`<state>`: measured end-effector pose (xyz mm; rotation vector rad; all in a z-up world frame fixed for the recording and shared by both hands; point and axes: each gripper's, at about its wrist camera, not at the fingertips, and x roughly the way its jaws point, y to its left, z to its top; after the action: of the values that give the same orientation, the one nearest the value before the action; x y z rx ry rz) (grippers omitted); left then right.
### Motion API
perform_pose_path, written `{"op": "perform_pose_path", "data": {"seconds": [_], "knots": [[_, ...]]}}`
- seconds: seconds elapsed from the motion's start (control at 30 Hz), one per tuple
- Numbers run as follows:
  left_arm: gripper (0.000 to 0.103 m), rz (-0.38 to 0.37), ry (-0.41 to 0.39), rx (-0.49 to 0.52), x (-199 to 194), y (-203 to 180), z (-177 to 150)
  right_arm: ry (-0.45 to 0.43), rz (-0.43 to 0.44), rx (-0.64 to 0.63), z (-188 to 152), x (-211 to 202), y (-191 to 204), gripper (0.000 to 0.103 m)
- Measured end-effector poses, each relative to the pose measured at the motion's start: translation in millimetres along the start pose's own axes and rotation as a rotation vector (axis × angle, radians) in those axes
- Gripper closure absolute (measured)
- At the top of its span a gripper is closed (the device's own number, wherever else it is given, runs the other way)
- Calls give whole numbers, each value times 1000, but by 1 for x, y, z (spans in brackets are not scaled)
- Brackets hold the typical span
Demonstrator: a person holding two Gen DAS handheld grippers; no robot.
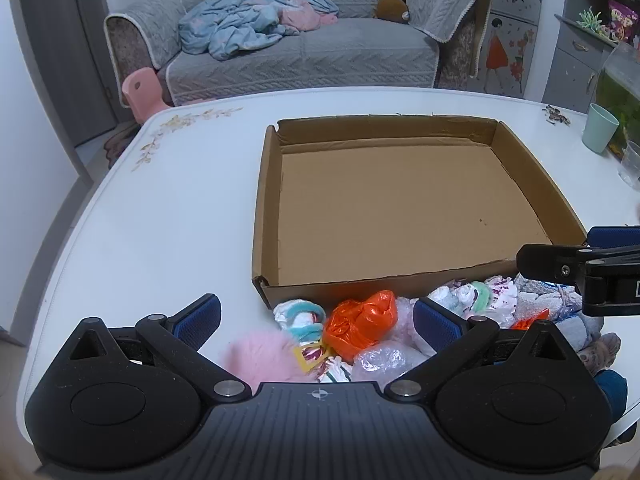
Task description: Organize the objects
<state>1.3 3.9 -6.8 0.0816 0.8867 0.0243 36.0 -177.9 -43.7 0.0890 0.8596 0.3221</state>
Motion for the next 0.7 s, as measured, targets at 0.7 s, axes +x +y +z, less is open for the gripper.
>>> {"op": "perform_pose_path", "data": {"seconds": [0.7], "knots": [[0, -21, 6, -6, -2, -1, -1, 5, 4, -12, -1, 0, 4, 0]]}}
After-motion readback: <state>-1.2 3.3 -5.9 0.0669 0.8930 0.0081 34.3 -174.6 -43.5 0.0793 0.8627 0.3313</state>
